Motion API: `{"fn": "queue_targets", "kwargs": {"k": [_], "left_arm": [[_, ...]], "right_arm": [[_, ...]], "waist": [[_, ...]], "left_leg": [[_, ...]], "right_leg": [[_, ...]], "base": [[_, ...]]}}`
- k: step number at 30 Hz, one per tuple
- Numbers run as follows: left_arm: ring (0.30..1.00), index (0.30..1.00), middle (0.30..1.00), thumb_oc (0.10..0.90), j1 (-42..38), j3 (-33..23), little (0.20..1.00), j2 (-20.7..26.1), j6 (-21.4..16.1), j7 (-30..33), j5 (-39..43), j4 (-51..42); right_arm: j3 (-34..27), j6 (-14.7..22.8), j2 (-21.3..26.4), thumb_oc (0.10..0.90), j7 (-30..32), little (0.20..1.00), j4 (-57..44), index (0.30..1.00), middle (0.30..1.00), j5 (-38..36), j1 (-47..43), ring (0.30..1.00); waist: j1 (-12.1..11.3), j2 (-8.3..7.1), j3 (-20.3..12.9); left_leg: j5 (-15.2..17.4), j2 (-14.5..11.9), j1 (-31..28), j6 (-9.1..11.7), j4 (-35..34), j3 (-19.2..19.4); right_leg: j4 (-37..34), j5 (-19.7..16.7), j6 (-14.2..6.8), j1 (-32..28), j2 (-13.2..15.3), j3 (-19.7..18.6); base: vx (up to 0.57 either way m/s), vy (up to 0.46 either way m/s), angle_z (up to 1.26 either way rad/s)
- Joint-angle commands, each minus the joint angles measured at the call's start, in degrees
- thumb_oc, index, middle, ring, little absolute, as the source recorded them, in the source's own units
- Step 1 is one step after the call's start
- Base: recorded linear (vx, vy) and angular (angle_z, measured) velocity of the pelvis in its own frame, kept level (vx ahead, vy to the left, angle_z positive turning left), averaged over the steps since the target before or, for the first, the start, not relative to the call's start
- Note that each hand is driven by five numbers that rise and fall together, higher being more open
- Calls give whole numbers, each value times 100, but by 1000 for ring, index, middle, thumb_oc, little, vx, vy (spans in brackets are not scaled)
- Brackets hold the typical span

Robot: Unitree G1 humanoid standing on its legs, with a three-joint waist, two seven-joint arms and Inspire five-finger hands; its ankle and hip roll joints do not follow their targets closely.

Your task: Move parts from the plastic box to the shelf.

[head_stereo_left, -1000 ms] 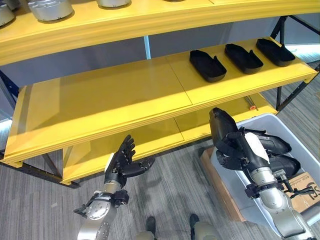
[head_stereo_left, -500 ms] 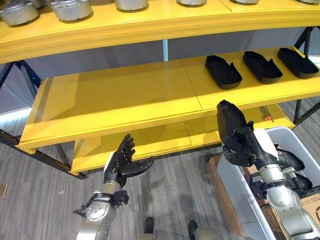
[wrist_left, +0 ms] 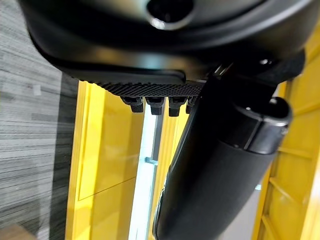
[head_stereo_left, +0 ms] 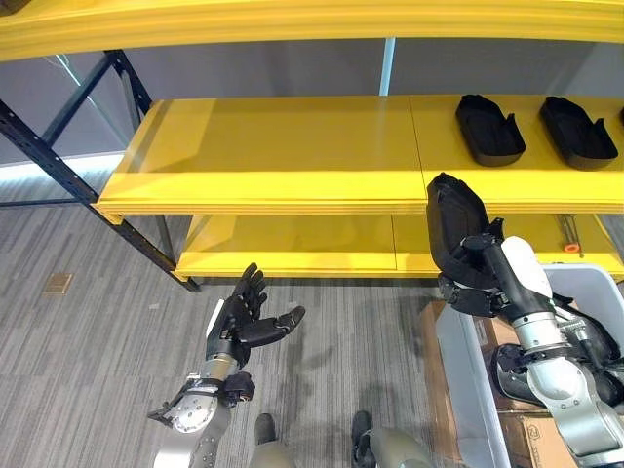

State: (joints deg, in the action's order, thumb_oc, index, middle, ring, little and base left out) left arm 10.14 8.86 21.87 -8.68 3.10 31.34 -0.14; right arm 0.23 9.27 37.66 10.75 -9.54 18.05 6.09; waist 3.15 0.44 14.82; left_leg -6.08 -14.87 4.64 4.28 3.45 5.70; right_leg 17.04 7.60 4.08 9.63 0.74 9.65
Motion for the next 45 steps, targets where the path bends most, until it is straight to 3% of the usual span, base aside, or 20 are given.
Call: {"fn": "queue_targets", "kwargs": {"k": [1,10,19,22,26,37,42,45], "left_arm": [[1000,1000,1000,900,-232,-320,1000,207,-576,-117,154,-674],[1000,1000,1000,900,-210,-309,1000,433,-545,-245,265,-776],[1000,1000,1000,900,-311,-259,1000,632,-538,-201,307,-811],[1000,1000,1000,900,-392,-254,1000,764,-535,-192,324,-866],[1000,1000,1000,900,-402,-274,1000,816,-546,-192,339,-891],[1000,1000,1000,900,-480,-303,1000,1083,-612,-155,508,-1014],[1000,1000,1000,900,-455,-333,1000,1166,-660,-145,600,-1092],[1000,1000,1000,900,-442,-357,1000,1232,-691,-137,676,-1153]], "right_arm": [[-476,470,362,400,535,300,-806,300,300,125,-737,300],[-383,313,679,400,458,300,-566,300,300,158,-1273,300],[126,179,1101,400,415,300,-179,300,300,-10,-2309,300],[435,82,1441,400,335,300,85,300,300,-175,-2935,300],[577,59,1598,400,303,300,169,300,300,-242,-3192,300],[1828,-45,2523,400,35,300,957,300,300,-879,-5019,300],[2432,-98,2842,400,27,300,1405,300,300,-938,-5834,300],[3107,-145,2988,400,20,300,1886,300,300,-1016,-6689,300]], "waist": [[17,-47,-529],[-155,-126,-567],[-324,-299,-482],[-415,-373,-379],[-437,-391,-338],[-708,-527,-21],[-805,-477,83],[-868,-409,166]], "left_leg": [[-35,-75,161,232,71,57],[479,242,434,179,569,311],[651,336,787,113,793,336],[667,339,971,95,858,311],[673,353,1054,90,886,295],[609,350,1431,96,946,143],[591,366,1504,111,949,113],[556,386,1578,113,933,82]], "right_leg": [[-623,259,-599,-891,396,-359],[-1397,-44,-866,-1288,885,-322],[-1567,-212,-966,-1098,1006,-315],[-1591,-271,-986,-973,1035,-291],[-1595,-290,-993,-922,1038,-273],[-1481,-305,-965,-574,984,-194],[-1394,-273,-954,-459,985,-164],[-1266,-250,-941,-296,983,-168]], "base": [[170,158,-26],[108,141,-8],[9,43,-5],[-4,4,5],[1,1,4],[-8,-7,2],[-5,-1,2],[-10,4,2]]}}
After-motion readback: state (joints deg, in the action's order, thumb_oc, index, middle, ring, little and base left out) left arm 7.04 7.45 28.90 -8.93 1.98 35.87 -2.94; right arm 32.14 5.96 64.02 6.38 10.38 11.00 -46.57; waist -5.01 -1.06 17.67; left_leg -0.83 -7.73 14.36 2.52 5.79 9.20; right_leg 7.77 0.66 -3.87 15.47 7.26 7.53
